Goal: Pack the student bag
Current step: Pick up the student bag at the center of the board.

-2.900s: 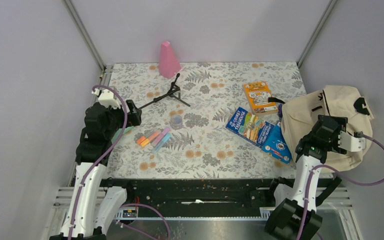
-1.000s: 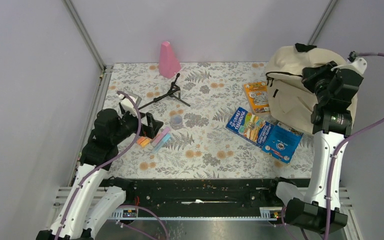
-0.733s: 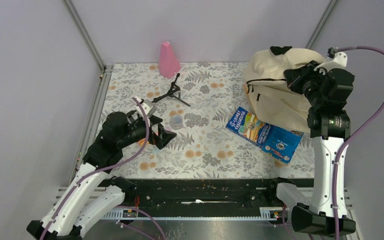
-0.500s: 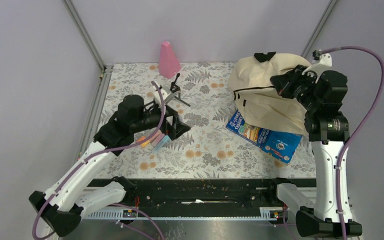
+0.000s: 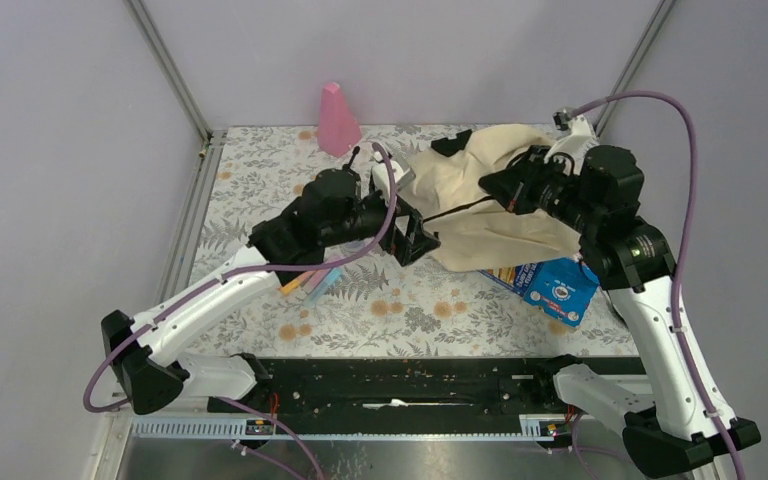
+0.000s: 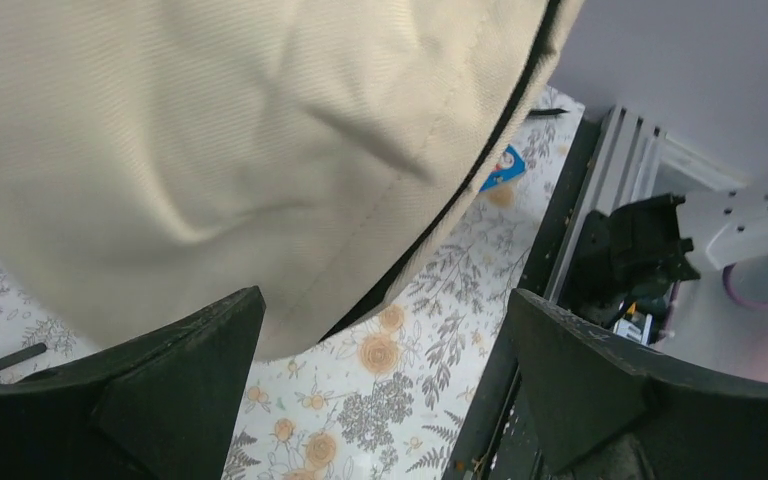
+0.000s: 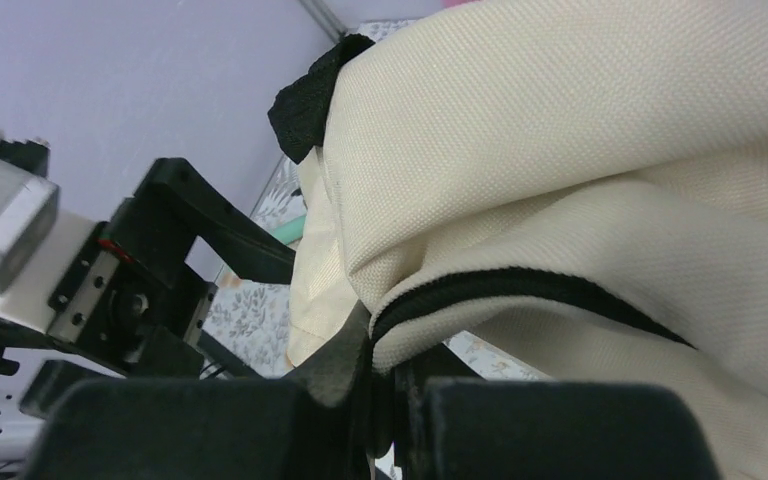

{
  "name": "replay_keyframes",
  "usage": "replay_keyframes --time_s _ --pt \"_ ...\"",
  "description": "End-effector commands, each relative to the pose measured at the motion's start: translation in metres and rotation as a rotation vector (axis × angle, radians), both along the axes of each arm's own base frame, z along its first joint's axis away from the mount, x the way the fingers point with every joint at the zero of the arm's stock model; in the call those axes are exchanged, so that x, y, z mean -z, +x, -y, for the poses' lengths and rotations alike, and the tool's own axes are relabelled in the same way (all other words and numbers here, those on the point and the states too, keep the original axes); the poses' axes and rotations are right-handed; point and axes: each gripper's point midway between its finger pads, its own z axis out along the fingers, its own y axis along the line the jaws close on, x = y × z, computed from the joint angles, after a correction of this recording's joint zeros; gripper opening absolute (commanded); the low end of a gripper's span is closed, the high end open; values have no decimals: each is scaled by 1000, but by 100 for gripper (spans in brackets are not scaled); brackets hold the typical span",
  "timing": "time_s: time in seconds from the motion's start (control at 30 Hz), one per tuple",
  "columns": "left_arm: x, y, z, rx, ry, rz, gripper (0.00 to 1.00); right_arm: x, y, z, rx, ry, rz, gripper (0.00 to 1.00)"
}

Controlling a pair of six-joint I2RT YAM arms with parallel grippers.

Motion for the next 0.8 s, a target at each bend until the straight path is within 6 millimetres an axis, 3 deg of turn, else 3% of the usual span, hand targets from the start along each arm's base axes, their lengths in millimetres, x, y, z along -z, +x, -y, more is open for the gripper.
replay_keyframes --time_s 0.0,0.1,0.27,0.5,0.6,0.73,0.77 --pt "-18 -2 -6 -27 -33 132 99 -33 5 -23 -45 60 96 0" --pt "-8 0 -9 -47 -8 166 99 -30 8 -40 -91 54 84 0" --pt "21 31 -33 -266 178 240 99 -28 8 -65 -160 28 83 0" --pt "27 48 -57 -449 263 314 98 -22 9 -80 -208 5 73 0" --pt "31 54 -61 -493 310 288 78 -18 3 -88 -255 -14 74 0" --pt "32 38 -36 -340 265 252 63 -4 -4 -87 -267 -47 47 0" --pt "31 31 -29 -289 243 248 47 0 -4 -86 -260 -55 38 0"
